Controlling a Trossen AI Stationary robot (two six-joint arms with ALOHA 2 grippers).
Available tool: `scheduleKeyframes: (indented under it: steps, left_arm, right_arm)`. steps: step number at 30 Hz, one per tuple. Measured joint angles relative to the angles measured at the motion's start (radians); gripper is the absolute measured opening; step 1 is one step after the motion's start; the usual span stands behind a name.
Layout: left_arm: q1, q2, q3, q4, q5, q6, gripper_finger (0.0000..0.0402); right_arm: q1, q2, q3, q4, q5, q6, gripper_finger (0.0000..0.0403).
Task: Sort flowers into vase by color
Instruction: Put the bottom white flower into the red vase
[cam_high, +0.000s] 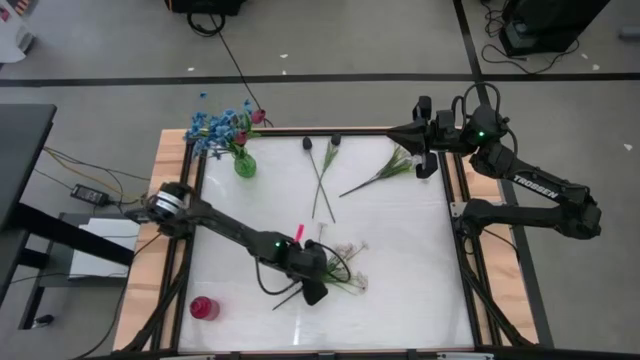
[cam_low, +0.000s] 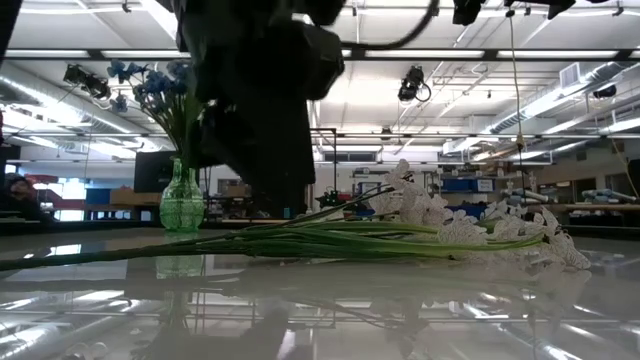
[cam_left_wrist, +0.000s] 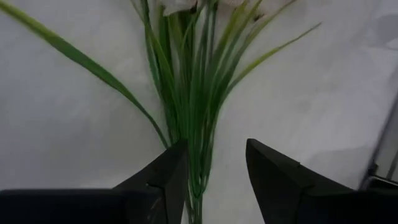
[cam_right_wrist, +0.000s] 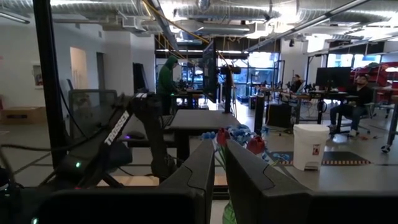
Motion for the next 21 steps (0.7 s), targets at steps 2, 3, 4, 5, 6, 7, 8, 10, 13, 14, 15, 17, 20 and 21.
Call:
scheduleKeyframes:
  steps: [2, 3, 4, 5, 6, 7, 8, 10, 13, 14, 15, 17, 20, 21]
  left_arm:
    - [0.0, 0.026, 0.003, -0.023, -0.004, -0.006, 0.0167]
    - [0.0, 0.04, 0.004, -0.033, -0.006, -0.006, 0.0167]
    - [0.0, 0.055, 0.005, -0.037, -0.008, -0.006, 0.0167]
    - [0.0, 0.067, 0.006, -0.043, -0.011, -0.006, 0.0167]
    - [0.0, 0.075, 0.008, -0.045, -0.012, -0.004, 0.0167]
    - [0.0, 0.08, 0.01, -0.046, -0.014, 0.003, 0.0166]
    - [0.0, 0.087, 0.011, -0.048, -0.019, 0.01, 0.0165]
    - [-0.008, 0.09, 0.012, -0.052, -0.027, 0.029, 0.0155]
    - [-0.012, 0.09, 0.015, -0.071, -0.046, 0.051, 0.0125]
    - [-0.012, 0.084, 0.022, -0.087, -0.055, 0.061, 0.0111]
    - [-0.013, 0.084, 0.03, -0.105, -0.063, 0.068, 0.0096]
    - [-0.013, 0.078, 0.047, -0.154, -0.086, 0.089, 0.0065]
    - [-0.013, 0.056, 0.067, -0.213, -0.116, 0.105, 0.0018]
    - [-0.015, 0.041, 0.066, -0.239, -0.128, 0.104, 0.0012]
  right_arm:
    - [0.0, 0.0, 0.0, 0.0, 0.0, 0.0, 0.005]
    - [0.0, 0.0, 0.0, 0.001, 0.0, 0.0, 0.005]
    - [0.0, 0.0, 0.0, 0.0, 0.0, 0.0, 0.005]
    - [0.0, 0.0, 0.0, 0.0, 0.0, 0.0, 0.005]
    - [0.0, 0.0, 0.0, 0.0, 0.0, 0.0, 0.005]
    - [0.0, 0.0, 0.0, 0.0, 0.0, 0.0, 0.005]
    - [0.0, 0.0, 0.0, 0.0, 0.0, 0.0, 0.005]
    - [0.0, 0.0, 0.0, 0.0, 0.0, 0.0, 0.005]
    - [0.0, 0.0, 0.0, 0.0, 0.0, 0.0, 0.005]
    - [0.0, 0.0, 0.0, 0.0, 0.0, 0.0, 0.005]
    - [0.0, 0.0, 0.0, 0.0, 0.0, 0.0, 0.005]
    - [0.0, 0.0, 0.0, 0.0, 0.0, 0.0, 0.005]
    - [0.0, 0.0, 0.0, 0.001, 0.0, 0.0, 0.005]
    - [0.0, 0.0, 0.0, 0.0, 0.0, 0.0, 0.005]
